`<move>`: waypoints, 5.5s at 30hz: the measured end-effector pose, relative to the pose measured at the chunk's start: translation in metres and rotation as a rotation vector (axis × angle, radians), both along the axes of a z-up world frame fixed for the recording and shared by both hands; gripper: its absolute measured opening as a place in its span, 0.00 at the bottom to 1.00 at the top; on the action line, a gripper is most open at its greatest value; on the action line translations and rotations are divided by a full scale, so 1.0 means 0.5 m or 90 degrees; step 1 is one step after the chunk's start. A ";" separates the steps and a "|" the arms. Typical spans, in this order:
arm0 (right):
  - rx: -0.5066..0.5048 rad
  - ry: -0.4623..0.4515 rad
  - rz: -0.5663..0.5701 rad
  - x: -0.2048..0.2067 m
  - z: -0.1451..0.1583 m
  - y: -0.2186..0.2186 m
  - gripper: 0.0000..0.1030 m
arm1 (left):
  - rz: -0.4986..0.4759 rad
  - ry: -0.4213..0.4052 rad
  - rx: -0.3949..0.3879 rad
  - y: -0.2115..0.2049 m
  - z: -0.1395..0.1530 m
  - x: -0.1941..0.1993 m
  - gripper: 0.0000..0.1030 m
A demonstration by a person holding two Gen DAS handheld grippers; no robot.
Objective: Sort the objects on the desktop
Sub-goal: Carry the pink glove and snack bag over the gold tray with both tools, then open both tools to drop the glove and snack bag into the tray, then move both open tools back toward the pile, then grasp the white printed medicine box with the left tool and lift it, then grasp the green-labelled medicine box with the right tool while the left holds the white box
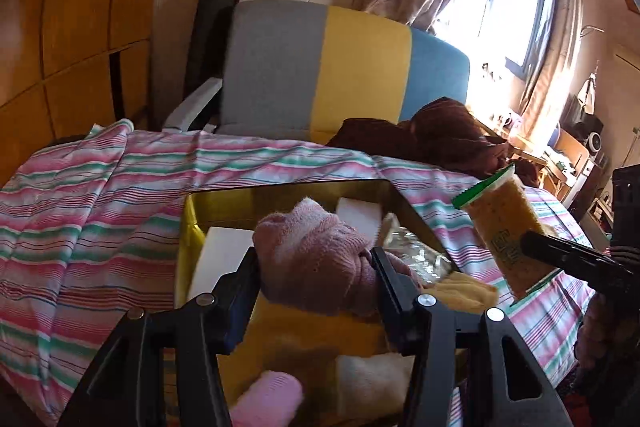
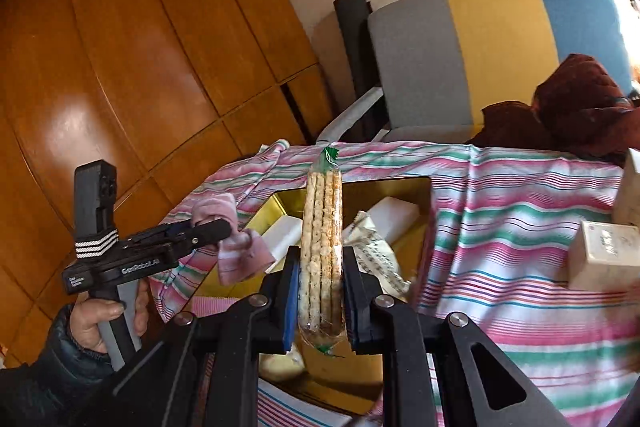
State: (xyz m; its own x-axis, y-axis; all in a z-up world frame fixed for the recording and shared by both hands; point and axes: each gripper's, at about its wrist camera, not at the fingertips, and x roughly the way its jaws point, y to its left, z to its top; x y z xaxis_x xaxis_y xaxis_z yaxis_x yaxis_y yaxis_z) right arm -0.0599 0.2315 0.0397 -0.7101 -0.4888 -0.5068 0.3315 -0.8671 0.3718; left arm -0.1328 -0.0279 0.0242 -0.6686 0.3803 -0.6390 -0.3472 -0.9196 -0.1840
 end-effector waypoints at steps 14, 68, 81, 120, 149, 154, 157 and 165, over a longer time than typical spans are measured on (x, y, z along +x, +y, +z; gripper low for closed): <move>0.099 -0.136 -0.015 -0.247 -0.068 -0.188 0.19 | 0.021 -0.070 -0.058 -0.050 -0.091 -0.159 0.53; -0.031 -0.092 -0.524 0.246 -0.241 0.568 0.66 | -0.354 -0.058 -0.179 0.644 -0.047 0.095 0.77; -0.106 -0.046 -0.485 0.266 -0.251 0.571 0.76 | -0.514 -0.009 -0.367 0.819 -0.092 0.002 0.81; -0.092 -0.050 -0.456 0.251 -0.252 0.569 0.84 | -0.374 -0.082 -0.251 0.688 -0.169 0.142 0.52; 0.128 -0.129 -0.385 0.117 -0.217 0.524 0.49 | -0.393 -0.036 -0.001 0.567 -0.217 0.255 0.69; 0.151 -0.149 -0.378 0.102 -0.229 0.516 0.30 | -0.388 -0.062 0.054 0.551 -0.221 0.239 0.70; 0.153 -0.147 -0.376 0.104 -0.230 0.513 0.30 | -0.384 -0.080 0.090 0.542 -0.224 0.227 0.70; 0.145 -0.138 -0.363 0.144 -0.228 0.474 0.30 | -0.375 -0.059 0.065 0.553 -0.222 0.237 0.69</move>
